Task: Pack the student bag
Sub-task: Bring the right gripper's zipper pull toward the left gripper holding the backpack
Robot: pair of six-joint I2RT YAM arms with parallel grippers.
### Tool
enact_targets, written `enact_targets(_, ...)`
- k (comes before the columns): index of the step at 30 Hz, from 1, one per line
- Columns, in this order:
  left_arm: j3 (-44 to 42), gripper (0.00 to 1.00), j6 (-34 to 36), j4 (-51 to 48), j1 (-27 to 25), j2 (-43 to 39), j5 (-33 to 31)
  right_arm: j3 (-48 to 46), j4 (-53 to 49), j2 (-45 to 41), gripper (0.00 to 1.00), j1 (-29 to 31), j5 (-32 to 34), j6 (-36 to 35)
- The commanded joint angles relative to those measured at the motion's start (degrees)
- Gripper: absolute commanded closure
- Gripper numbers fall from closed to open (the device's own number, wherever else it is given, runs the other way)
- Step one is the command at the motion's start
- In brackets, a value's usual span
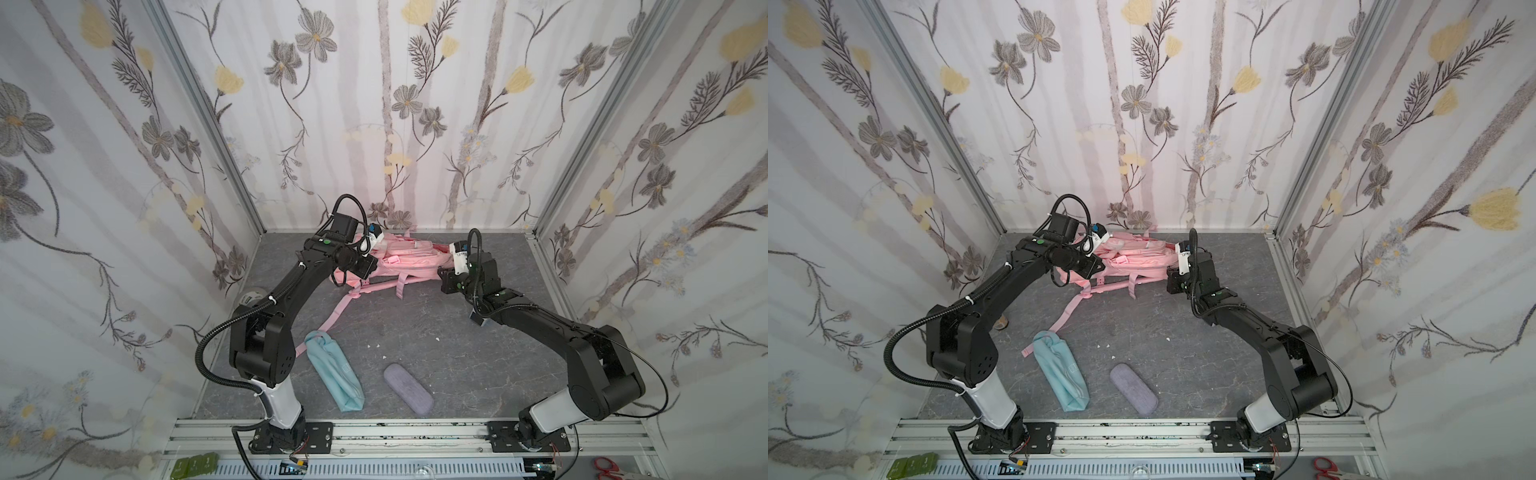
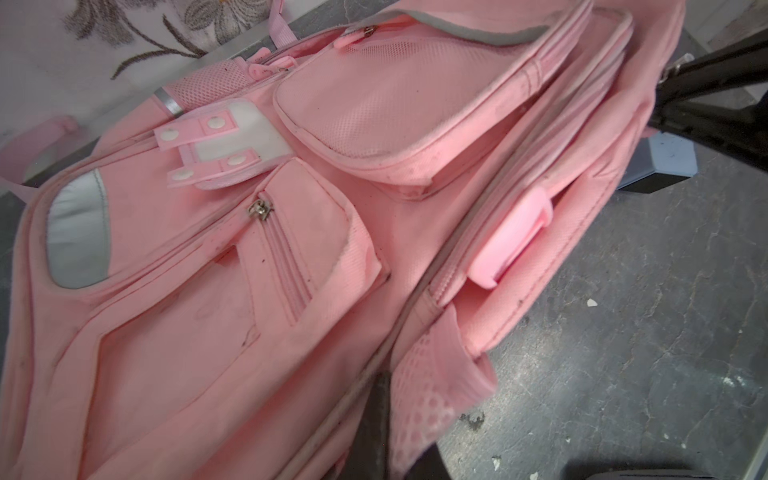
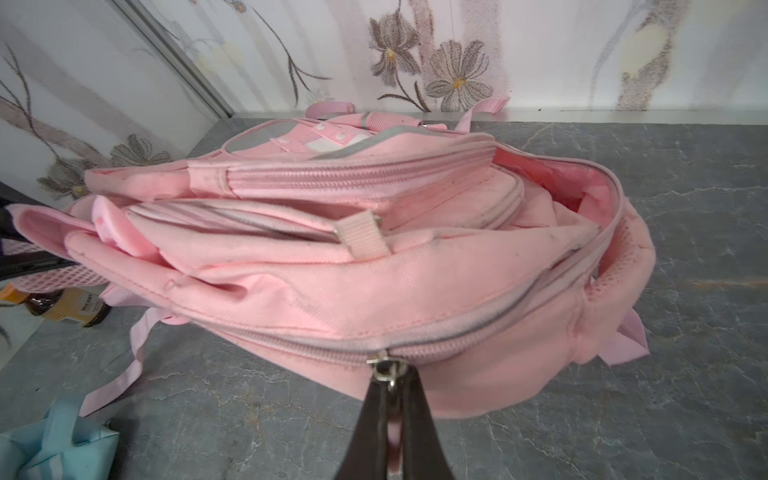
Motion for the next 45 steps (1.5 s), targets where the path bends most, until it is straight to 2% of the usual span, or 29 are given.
enact_targets(1,-1.38,0.36,8.41,6.97,-0.37,-2.85,-0.32,4.88,-3.81,1.83,1.0,0.95,-14.92,-0.17)
enact_targets(2,-1.64,0.3,10.61,6.73,-0.96,-3.59,0.24,6.43,-5.04,2.46,1.0,1.51,-17.25,0.38)
enact_targets(4,-1.84,0.29,13.95,6.15,-2.47,-4.65,1.19,8.21,-5.92,2.98,1.0,2.45,-20.46,1.45)
enact_targets(6,-1.77,0.3,16.16,5.53,-4.37,-5.07,3.24,8.82,-5.53,2.95,1.0,3.47,-22.81,2.92)
enact_targets(10,-2.64,0.38,15.47,7.11,-7.1,-4.49,9.18,9.56,-5.15,2.77,1.0,4.49,-26.88,6.36)
enact_targets(17,-6.92,0.61,14.87,10.73,-9.4,-4.13,11.26,9.43,-4.82,1.41,1.0,5.57,-30.49,7.94)
enact_targets(22,-10.49,0.73,15.84,11.38,-10.0,-4.6,8.5,9.08,-4.82,0.41,1.0,5.54,-31.67,7.89)
enact_targets(26,-12.22,0.94,18.12,11.88,-10.53,-5.17,4.8,8.43,-5.01,-0.95,1.0,5.55,-31.85,7.59)
enact_targets(27,-12.38,1.0,18.22,12.23,-10.64,-5.31,3.63,8.42,-5.49,-1.15,1.0,5.51,-31.78,7.27)
enact_targets(33,-14.13,1.0,18.95,15.31,-10.64,-7.76,0.54,8.69,-13.14,-1.97,1.0,3.73,-24.58,3.61)
enact_targets(37,-16.76,1.0,21.98,17.48,-10.23,-10.99,0.98,7.73,-18.12,-2.65,1.0,-0.23,-20.65,0.91)
enact_targets(45,-18.83,1.0,23.12,21.05,-4.93,-15.07,3.26,7.55,-25.33,-0.52,1.0,-8.09,-14.06,-5.19)
